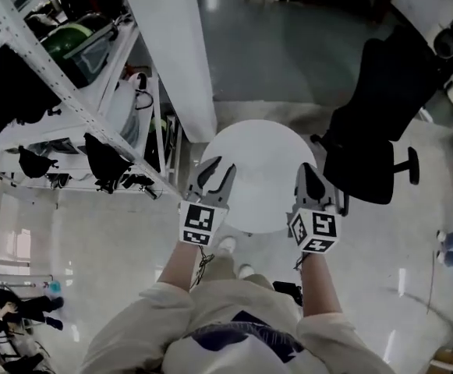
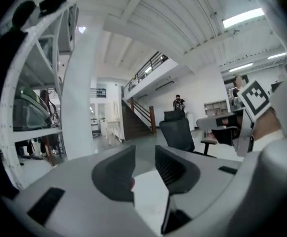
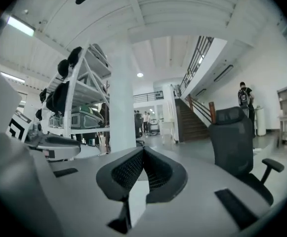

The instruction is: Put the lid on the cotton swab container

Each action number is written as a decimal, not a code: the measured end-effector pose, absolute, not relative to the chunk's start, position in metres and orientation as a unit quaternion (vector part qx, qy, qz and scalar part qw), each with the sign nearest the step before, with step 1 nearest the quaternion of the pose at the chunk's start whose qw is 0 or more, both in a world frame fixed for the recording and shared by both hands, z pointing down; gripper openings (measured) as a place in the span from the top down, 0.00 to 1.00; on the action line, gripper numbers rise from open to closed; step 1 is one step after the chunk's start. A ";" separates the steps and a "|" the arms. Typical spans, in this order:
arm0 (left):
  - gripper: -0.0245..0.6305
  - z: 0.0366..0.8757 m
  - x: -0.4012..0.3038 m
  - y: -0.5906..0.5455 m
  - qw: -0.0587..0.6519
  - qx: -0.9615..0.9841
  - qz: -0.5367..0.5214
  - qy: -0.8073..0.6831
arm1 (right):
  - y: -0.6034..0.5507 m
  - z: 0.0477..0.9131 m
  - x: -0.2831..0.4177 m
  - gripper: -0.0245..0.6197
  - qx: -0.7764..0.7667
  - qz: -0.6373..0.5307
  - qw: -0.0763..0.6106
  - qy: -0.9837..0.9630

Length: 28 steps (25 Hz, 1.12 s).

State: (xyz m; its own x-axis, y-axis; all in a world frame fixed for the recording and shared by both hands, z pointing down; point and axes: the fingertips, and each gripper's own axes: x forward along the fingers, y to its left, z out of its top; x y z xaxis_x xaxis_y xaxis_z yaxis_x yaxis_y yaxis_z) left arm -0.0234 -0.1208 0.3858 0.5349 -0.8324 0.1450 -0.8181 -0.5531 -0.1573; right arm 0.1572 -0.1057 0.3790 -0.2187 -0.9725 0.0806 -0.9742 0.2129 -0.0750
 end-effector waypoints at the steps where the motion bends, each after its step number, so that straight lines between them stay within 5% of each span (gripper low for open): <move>1: 0.80 0.372 -0.026 -0.110 0.043 -0.870 -0.086 0.483 | -0.096 0.370 0.153 0.95 0.621 0.036 0.009 -0.783; 7: 0.96 0.322 -0.027 -0.068 0.086 -0.845 -0.030 0.527 | -0.061 0.342 0.134 0.95 0.608 -0.026 0.012 -0.794; 28: 0.97 0.286 -0.047 -0.056 0.131 -0.856 0.042 0.499 | -0.045 0.302 0.085 0.95 0.661 -0.112 0.001 -0.742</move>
State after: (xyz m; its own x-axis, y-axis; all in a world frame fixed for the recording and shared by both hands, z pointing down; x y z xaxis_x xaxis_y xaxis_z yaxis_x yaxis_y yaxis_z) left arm -0.0468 -0.0557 0.2859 0.4986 -0.8430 -0.2021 -0.8648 -0.4676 -0.1830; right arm 0.0852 -0.0451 0.3020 -0.1267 -0.9810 -0.1467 -0.9808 0.1018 0.1664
